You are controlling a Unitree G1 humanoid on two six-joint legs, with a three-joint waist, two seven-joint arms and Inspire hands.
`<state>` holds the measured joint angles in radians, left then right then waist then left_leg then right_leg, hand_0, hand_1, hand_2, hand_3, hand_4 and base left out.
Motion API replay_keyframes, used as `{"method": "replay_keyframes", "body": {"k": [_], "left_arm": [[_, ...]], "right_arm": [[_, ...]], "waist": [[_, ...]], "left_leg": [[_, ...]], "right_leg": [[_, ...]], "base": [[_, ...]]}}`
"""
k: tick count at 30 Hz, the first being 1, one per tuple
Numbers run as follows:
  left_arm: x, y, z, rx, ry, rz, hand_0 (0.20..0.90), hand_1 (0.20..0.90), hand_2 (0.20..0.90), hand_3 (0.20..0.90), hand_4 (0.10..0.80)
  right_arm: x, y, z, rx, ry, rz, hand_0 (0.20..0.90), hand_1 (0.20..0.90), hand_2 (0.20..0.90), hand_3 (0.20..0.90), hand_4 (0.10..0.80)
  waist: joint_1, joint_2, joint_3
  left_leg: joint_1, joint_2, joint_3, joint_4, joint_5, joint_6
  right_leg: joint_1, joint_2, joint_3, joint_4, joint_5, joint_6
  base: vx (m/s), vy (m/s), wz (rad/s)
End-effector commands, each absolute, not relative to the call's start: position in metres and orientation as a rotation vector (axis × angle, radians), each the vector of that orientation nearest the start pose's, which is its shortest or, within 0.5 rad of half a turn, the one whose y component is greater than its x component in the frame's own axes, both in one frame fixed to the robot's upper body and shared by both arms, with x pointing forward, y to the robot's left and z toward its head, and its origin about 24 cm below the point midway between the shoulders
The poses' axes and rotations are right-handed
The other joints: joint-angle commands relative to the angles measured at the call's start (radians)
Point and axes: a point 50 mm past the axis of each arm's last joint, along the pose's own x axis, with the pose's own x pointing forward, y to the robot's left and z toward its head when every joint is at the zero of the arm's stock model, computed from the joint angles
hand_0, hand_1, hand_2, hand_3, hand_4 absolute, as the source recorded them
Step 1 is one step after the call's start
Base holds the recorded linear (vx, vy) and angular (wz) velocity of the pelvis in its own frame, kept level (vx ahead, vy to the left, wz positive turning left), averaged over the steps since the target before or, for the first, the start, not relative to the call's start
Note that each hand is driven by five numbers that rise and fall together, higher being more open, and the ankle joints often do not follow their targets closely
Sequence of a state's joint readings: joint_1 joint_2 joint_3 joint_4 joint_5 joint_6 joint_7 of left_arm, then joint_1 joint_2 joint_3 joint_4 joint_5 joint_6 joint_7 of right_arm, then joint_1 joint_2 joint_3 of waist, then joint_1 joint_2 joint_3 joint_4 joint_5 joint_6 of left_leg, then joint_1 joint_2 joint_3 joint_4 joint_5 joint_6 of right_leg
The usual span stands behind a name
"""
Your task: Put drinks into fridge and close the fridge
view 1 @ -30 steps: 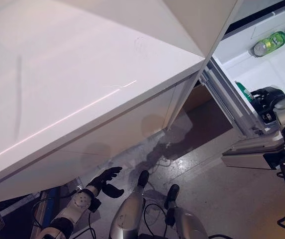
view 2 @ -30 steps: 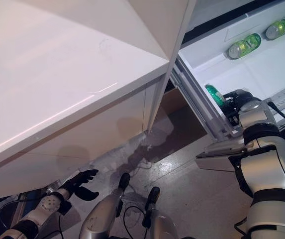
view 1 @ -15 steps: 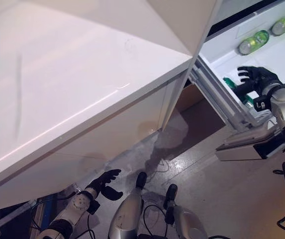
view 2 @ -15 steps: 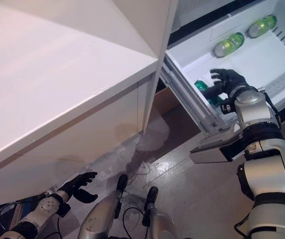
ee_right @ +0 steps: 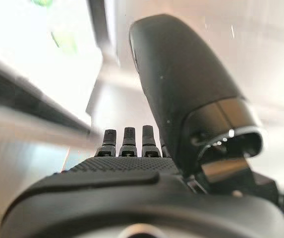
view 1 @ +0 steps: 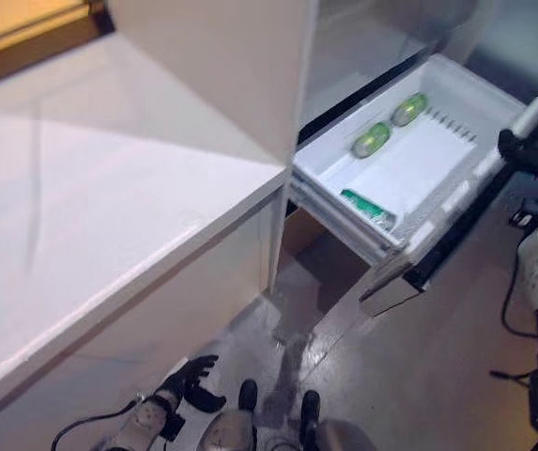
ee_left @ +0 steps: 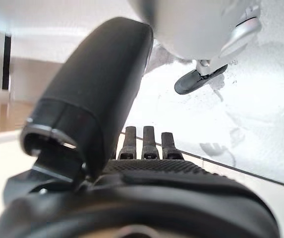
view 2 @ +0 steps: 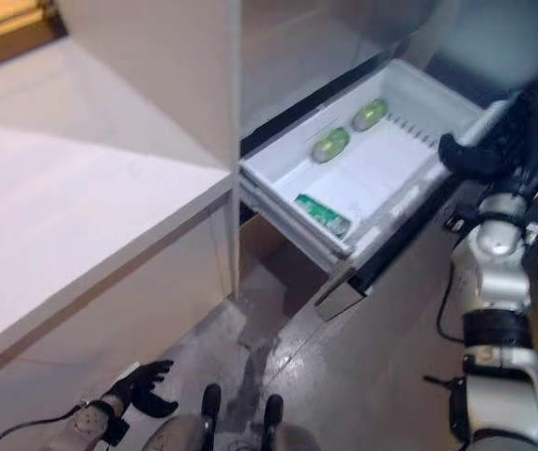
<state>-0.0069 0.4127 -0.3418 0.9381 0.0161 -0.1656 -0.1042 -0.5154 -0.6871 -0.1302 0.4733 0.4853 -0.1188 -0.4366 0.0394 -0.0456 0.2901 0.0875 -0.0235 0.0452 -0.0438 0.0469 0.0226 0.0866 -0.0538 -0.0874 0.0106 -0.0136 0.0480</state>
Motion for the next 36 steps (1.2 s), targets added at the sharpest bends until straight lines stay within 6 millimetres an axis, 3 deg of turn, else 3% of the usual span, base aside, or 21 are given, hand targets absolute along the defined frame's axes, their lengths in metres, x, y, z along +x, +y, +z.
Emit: {"method": "replay_keyframes", "body": {"k": [1,8,13,20,24,31,36], "left_arm": [[0.140,0.229,-0.131,0.486,0.880,-0.333,0.900,0.900,0.900,0.900,0.800],[0.138,0.226,-0.133,0.441,0.896,-0.313,0.900,0.900,0.900,0.900,0.800],[0.138,0.225,-0.132,0.405,0.896,-0.287,0.900,0.900,0.900,0.900,0.800],[0.162,0.219,-0.122,0.419,0.818,-0.258,0.900,0.900,0.900,0.900,0.800],[0.172,0.221,-0.117,0.394,0.780,-0.194,0.900,0.900,0.900,0.900,0.800],[0.174,0.225,-0.114,0.347,0.751,-0.118,0.900,0.900,0.900,0.900,0.800],[0.172,0.227,-0.113,0.325,0.745,-0.097,0.900,0.900,0.900,0.900,0.800]], "right_arm": [[0.297,-0.335,0.191,0.044,-0.539,-0.709,0.900,0.900,0.900,0.900,0.800],[0.295,-0.323,0.157,0.010,-0.459,-0.671,0.900,0.900,0.900,0.900,0.800],[0.293,-0.321,0.151,-0.016,-0.434,-0.651,0.900,0.900,0.900,0.900,0.800],[0.308,-0.326,0.186,0.089,-0.509,-0.616,0.900,0.900,0.900,0.900,0.800],[0.328,-0.313,0.209,0.173,-0.534,-0.481,0.900,0.900,0.900,0.900,0.800],[0.350,-0.277,0.237,0.234,-0.597,-0.175,0.900,0.900,0.900,0.900,0.800],[0.361,-0.254,0.259,0.206,-0.628,-0.078,0.900,0.900,0.900,0.900,0.800]], "waist": [[-0.005,0.027,-0.151],[-0.019,0.037,-0.154],[-0.013,0.029,-0.125],[0.026,0.032,0.003],[0.053,0.044,0.062],[0.088,0.069,0.100],[0.116,0.080,0.105]], "left_leg": [[-0.021,-0.029,0.009,0.139,-0.181,0.005],[-0.010,-0.030,0.018,0.198,-0.221,0.014],[-0.064,-0.035,0.006,0.340,-0.289,0.029],[-0.289,-0.057,-0.022,0.604,-0.375,0.081],[-0.413,-0.079,-0.029,0.695,-0.370,0.096],[-0.535,-0.103,-0.031,0.781,-0.377,0.095],[-0.563,-0.104,-0.038,0.774,-0.352,0.088]], "right_leg": [[-0.044,0.014,-0.032,0.116,-0.091,0.015],[-0.031,-0.005,-0.033,0.150,-0.112,0.008],[-0.059,-0.034,-0.042,0.230,-0.143,-0.011],[-0.262,-0.058,-0.063,0.504,-0.210,-0.059],[-0.399,-0.072,-0.076,0.645,-0.237,-0.084],[-0.550,-0.075,-0.072,0.802,-0.290,-0.097],[-0.584,-0.073,-0.076,0.825,-0.293,-0.101]], "base": [[0.083,-0.009,-0.23],[0.072,-0.006,-0.07],[0.048,0.007,0.03],[-0.130,0.042,0.17],[-0.187,0.091,0.13],[-0.043,0.096,0.07],[-0.031,0.070,-0.10]]}}
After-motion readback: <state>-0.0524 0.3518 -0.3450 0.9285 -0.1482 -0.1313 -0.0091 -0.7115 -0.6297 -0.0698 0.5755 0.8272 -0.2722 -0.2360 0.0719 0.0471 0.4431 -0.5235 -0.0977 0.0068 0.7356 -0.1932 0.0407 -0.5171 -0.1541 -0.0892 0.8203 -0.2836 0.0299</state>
